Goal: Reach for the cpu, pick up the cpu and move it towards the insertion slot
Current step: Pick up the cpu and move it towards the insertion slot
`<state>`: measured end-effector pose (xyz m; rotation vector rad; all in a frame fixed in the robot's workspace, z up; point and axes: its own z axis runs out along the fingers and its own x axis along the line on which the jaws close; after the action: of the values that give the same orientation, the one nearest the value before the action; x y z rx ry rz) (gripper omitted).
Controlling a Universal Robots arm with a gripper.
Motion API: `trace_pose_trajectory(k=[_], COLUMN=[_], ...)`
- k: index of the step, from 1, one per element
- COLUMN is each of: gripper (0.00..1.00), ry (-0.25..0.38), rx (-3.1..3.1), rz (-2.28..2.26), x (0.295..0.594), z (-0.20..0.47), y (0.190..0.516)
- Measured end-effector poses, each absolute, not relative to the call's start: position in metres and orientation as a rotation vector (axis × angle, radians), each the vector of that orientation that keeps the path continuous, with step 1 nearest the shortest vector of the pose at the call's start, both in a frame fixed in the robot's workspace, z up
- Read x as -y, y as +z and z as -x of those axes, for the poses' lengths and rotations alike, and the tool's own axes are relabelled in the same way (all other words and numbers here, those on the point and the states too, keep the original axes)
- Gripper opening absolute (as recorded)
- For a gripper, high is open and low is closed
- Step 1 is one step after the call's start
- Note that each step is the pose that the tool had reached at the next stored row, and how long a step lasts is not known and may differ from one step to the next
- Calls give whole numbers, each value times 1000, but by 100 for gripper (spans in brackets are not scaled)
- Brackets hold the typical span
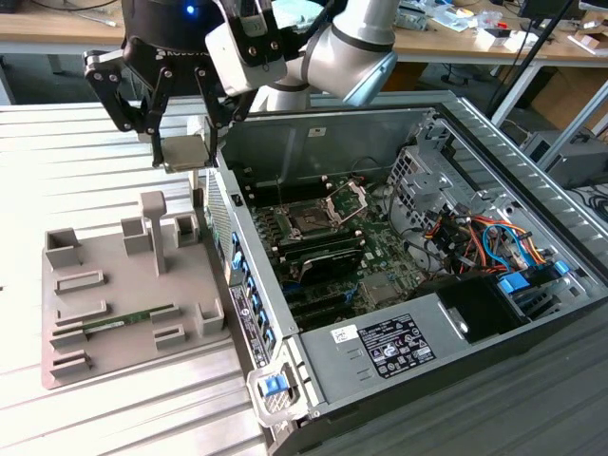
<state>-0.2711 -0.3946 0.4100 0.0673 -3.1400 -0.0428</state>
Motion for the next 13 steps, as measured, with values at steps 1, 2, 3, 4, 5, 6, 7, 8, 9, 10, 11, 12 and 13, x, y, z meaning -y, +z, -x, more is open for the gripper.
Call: trace_pose_trajectory(k=[1, 2, 3, 4, 5, 6, 7, 8, 9, 10, 11, 12, 13], gripper=[55, 55, 55, 55, 55, 55, 55, 55, 55, 55, 55, 55, 55], ry=[-43, -43, -43, -43, -43, -43, -43, -43, -43, -43, -43, -43, -43], rx=[3140, 3140, 3140, 3140, 3140, 3140, 3140, 3140, 3140, 3140, 3140, 3140, 3140], rz=[-67, -67, -67, -67, -67, -67, -67, -67, -67, -67, -67, -67, -67], x=[395, 395, 395, 395, 395, 395, 395, 395, 395, 395, 395, 395, 395], z=[268, 265, 263, 262, 261, 260, 258, 256, 255, 253, 251, 248, 247], y=[410, 410, 410, 410, 410, 410, 410, 410, 410, 410, 410, 410, 410])
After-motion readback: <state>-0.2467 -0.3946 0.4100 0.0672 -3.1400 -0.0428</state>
